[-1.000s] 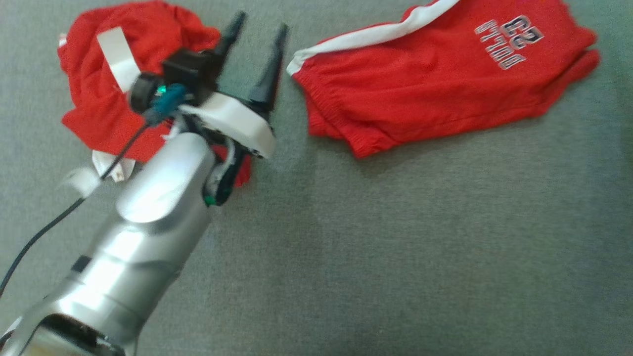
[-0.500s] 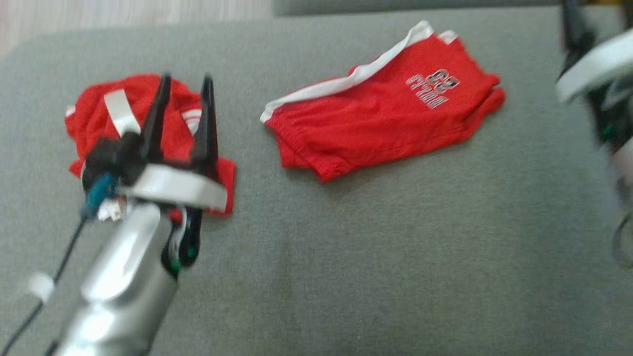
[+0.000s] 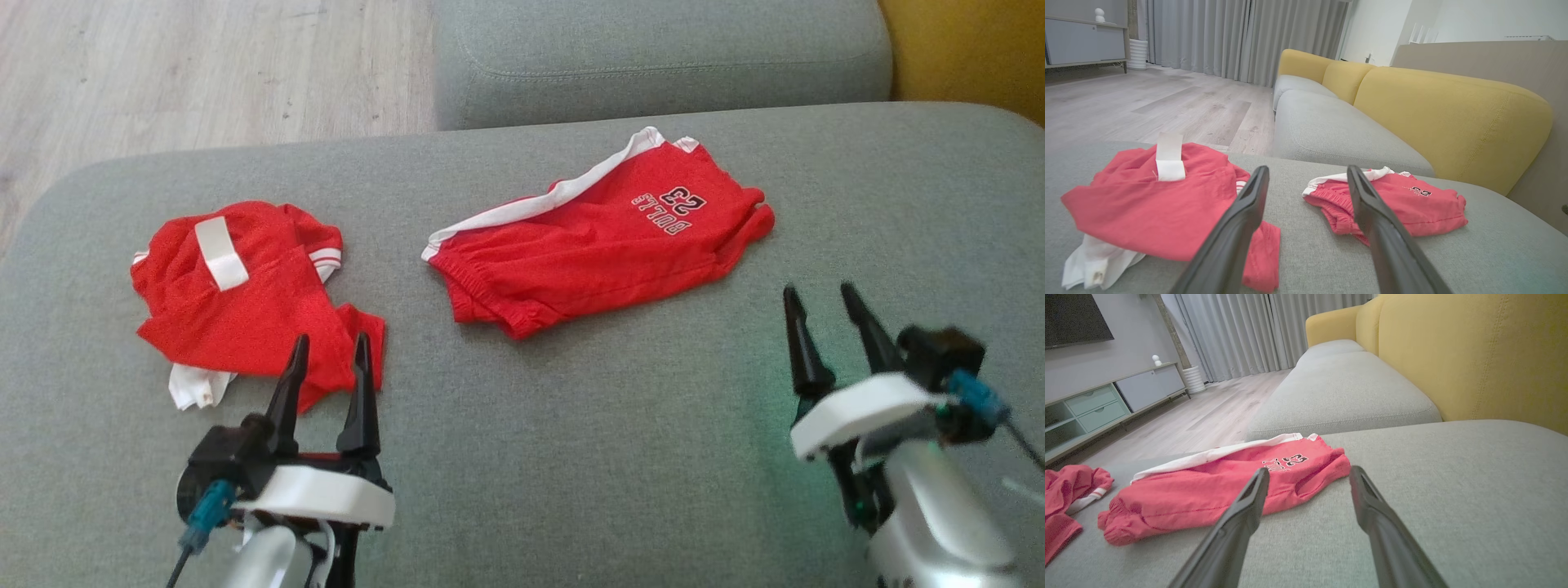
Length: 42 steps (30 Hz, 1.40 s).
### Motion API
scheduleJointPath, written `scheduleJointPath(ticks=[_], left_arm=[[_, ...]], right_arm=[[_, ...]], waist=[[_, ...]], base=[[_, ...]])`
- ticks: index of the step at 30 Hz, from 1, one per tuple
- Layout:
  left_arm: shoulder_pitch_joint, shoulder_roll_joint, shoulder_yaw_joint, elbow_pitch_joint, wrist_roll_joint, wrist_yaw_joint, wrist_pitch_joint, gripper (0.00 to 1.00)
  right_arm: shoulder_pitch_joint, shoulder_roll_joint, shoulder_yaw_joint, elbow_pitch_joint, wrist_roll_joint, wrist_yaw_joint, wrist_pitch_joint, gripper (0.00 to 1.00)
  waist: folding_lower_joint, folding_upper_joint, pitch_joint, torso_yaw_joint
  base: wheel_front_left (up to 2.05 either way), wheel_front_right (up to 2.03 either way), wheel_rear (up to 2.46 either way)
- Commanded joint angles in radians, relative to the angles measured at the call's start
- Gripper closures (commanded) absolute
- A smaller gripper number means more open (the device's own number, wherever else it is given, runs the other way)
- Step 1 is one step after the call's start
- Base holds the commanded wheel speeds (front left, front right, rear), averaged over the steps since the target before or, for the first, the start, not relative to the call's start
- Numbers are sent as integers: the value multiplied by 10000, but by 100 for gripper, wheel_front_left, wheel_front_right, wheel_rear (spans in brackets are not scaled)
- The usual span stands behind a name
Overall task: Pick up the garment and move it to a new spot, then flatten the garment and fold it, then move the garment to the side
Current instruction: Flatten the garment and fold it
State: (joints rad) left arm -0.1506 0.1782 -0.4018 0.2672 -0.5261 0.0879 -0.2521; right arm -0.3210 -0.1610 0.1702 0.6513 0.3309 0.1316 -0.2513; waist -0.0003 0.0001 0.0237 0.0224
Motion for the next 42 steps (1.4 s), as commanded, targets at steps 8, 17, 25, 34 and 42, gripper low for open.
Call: scheduleJointPath(ticks=[8, 17, 25, 34, 42], left_arm=[[-312, -344, 914, -304, 712, -526, -96, 0], [-725, -716, 775, -156, 1187, -980, -97, 0], [-1555, -1030, 583, 71, 1413, -1373, -97, 0], [-2079, -1248, 282, 197, 1380, -1630, -97, 0], [-2116, -1276, 228, 132, 1220, -1581, -97, 0]], right_arm=[[212, 630, -522, -1556, -995, -9, 527, 0], [-422, 919, -1876, -2047, -1058, -9, 1348, 0], [-2936, 1070, -4223, -565, -739, -9, 2707, 0], [-4926, 602, -7148, 2119, -3497, -9, 3503, 0], [-5498, 851, -8621, 3168, -5725, -9, 3853, 0]], waist=[[3, -1, 163, 143], [3, -1, 1127, 602], [3, -1, 2456, 1504], [3, -1, 3084, 2453], [3, -1, 3115, 2593]], base=[[0, 0, 0], [0, 0, 0], [0, 0, 0], [0, 0, 0], [0, 0, 0]])
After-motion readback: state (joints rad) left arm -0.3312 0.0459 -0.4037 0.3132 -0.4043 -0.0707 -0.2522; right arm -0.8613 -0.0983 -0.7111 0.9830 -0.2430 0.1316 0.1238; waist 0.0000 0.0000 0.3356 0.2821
